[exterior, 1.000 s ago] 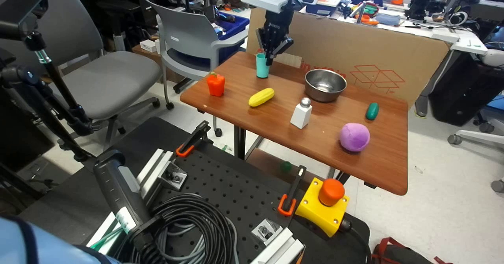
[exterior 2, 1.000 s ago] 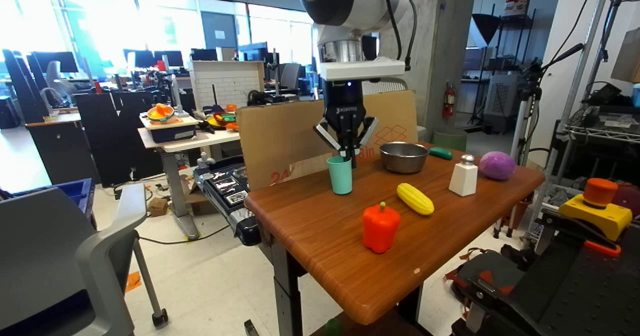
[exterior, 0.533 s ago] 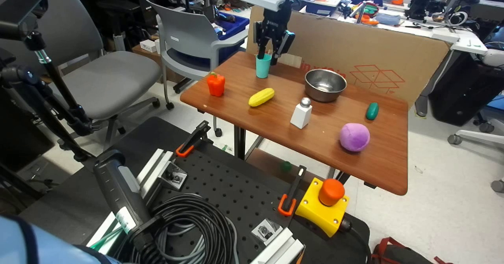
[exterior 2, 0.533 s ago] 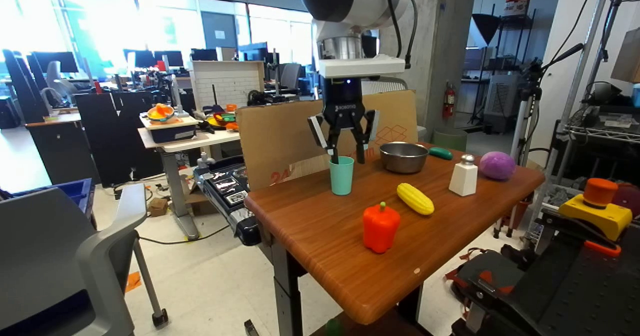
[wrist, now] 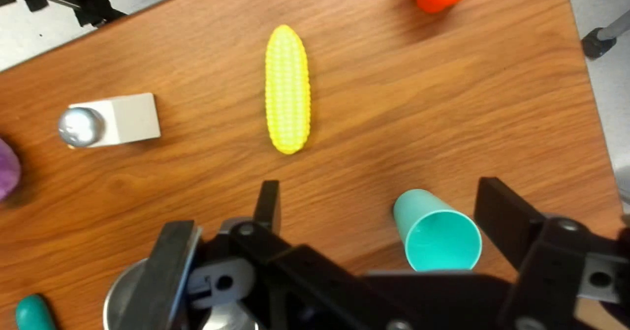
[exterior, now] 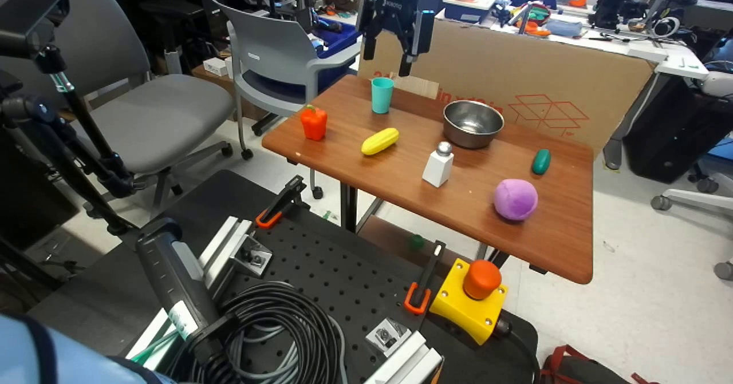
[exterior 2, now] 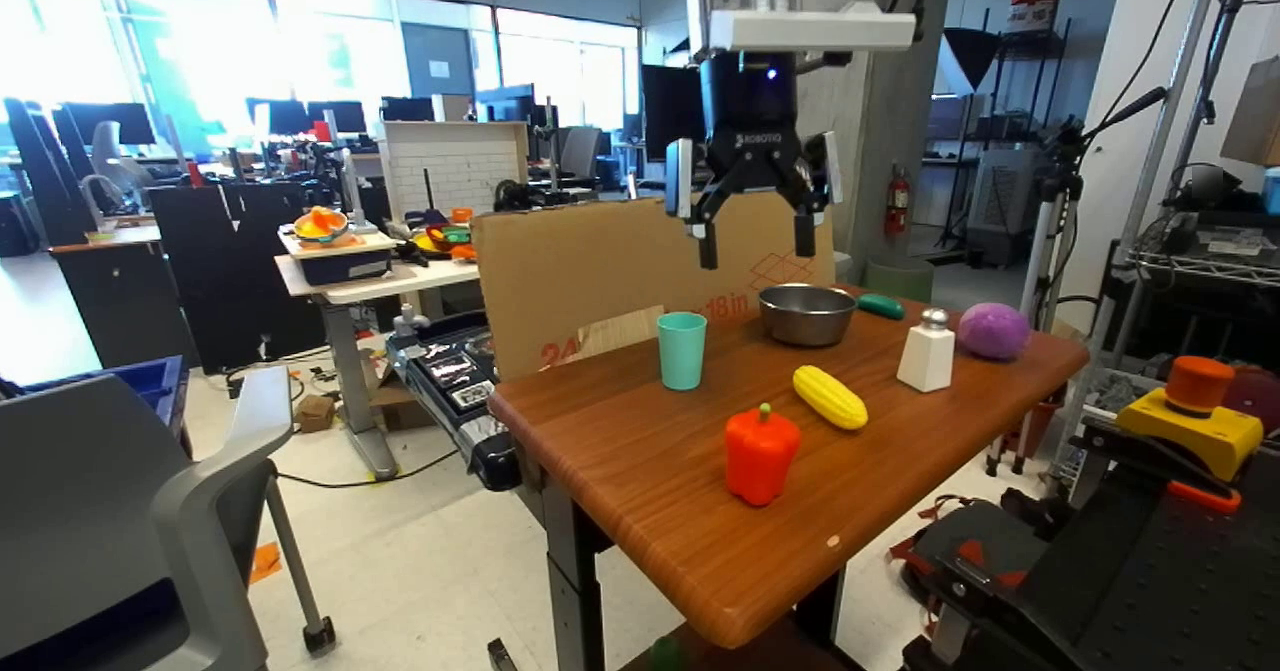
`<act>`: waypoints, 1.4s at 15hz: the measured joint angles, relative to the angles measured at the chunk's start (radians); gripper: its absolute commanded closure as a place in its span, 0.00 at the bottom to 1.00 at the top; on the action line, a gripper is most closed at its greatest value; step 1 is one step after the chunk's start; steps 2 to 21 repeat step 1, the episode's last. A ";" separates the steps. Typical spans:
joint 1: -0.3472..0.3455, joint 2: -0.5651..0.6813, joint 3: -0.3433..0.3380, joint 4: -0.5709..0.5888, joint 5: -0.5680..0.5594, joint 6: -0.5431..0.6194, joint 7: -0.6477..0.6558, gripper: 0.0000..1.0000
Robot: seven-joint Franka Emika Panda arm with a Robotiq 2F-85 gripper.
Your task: Remove the blue cup from the pot
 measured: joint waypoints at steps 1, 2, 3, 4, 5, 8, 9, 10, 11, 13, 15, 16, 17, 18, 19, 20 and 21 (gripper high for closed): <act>0.000 -0.035 -0.004 -0.032 0.000 0.000 0.000 0.00; 0.000 -0.035 -0.004 -0.032 0.000 0.000 0.000 0.00; 0.000 -0.035 -0.004 -0.032 0.000 0.000 0.000 0.00; 0.000 -0.035 -0.004 -0.032 0.000 0.000 0.000 0.00; 0.000 -0.035 -0.004 -0.032 0.000 0.000 0.000 0.00; 0.000 -0.035 -0.004 -0.032 0.000 0.000 0.000 0.00; 0.000 -0.035 -0.004 -0.032 0.000 0.000 0.000 0.00; 0.000 -0.035 -0.004 -0.032 0.000 0.000 0.000 0.00; 0.000 -0.035 -0.004 -0.032 0.000 0.000 0.000 0.00; 0.000 -0.035 -0.004 -0.032 0.000 0.000 0.000 0.00; 0.000 -0.035 -0.004 -0.032 0.000 0.000 0.000 0.00; 0.000 -0.035 -0.004 -0.032 0.000 0.000 0.000 0.00; 0.000 -0.035 -0.004 -0.032 0.000 0.000 0.000 0.00; 0.000 -0.035 -0.004 -0.032 0.000 0.000 0.000 0.00; 0.000 -0.035 -0.004 -0.032 0.000 0.000 0.000 0.00; 0.000 -0.035 -0.004 -0.032 0.000 0.000 0.000 0.00; 0.000 -0.035 -0.004 -0.032 0.000 0.000 0.000 0.00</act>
